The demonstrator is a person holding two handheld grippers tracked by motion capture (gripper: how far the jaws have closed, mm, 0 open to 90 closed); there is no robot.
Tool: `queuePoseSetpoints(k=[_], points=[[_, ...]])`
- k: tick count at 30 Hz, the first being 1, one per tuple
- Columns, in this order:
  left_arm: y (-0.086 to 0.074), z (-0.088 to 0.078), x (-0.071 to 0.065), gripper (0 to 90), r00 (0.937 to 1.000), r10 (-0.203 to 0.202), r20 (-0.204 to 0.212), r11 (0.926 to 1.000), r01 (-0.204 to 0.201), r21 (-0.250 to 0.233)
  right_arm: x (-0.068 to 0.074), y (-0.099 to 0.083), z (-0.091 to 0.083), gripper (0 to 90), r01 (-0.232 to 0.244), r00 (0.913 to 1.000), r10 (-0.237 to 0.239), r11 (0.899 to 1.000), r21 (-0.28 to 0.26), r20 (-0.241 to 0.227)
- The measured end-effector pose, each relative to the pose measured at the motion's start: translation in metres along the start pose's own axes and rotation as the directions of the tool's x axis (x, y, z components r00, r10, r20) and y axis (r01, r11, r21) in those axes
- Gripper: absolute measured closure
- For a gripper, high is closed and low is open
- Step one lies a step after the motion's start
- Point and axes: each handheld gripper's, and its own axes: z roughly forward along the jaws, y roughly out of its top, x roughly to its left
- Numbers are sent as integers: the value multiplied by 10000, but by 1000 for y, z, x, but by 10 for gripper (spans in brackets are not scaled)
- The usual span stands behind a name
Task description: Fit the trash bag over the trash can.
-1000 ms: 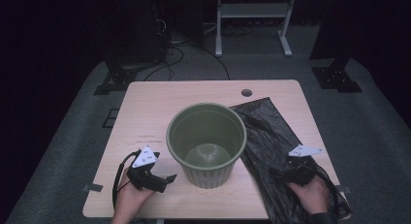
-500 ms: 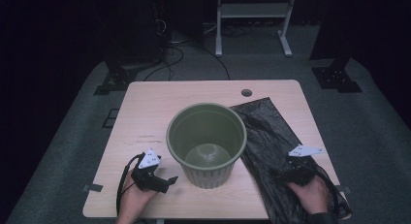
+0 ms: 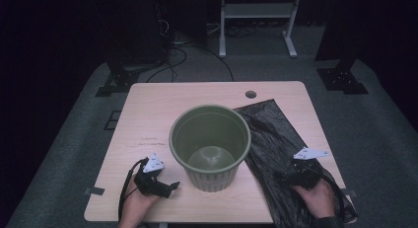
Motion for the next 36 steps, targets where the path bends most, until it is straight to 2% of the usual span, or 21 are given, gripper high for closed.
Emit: queuePoseSetpoints(k=[5, 7, 11, 13, 17, 19, 24, 30, 32, 35, 36], points=[[0, 0, -1, 0, 10000, 3, -32, 10000, -3, 15, 0, 0, -1, 125, 13, 10000, -13, 10000, -36, 3], [0, 0, 0, 0, 10000, -7, -33, 10000, 7, 12, 0, -1, -1, 178, -4, 10000, 4, 9999, -102, 0], [0, 0, 0, 0, 10000, -7, -33, 10000, 7, 12, 1, -3, -5, 392, 77, 9999, -81, 9992, -396, -100], [0, 0, 0, 0, 10000, -7, -32, 10000, 7, 13, 1, -3, -7, 558, 125, 9998, -132, 9989, -454, -151], [0, 0, -1, 0, 10000, -8, -34, 10000, 8, 11, 2, -3, -9, 758, 208, 9995, -216, 9990, -394, -211], [0, 0, 0, 0, 10000, -9, -33, 10000, 9, 9, 2, -2, -9, 889, 213, 9996, -219, 9993, -301, -191], [0, 0, 0, 0, 10000, -12, -29, 10000, 12, 13, 3, 0, -8, 900, 348, 9993, -351, 9992, -217, -147], [0, 0, 0, 0, 10000, -16, -30, 10000, 16, 12, 9, 11, 0, 900, 595, 9961, -602, 9981, -125, -648], [0, 0, 0, 0, 10000, -14, -32, 10000, 14, 12, 15, 16, 4, 900, 844, 9928, -850, 9964, -112, -839], [0, 0, 0, 0, 10000, -14, -30, 10000, 14, 14, 21, 21, 10, 900, 927, 9881, -941, 9955, -176, -1214], [0, 0, 0, 0, 10000, -14, -30, 10000, 14, 13, 21, 21, 10, 900, 927, 9881, -941, 9955, -176, -1214]])
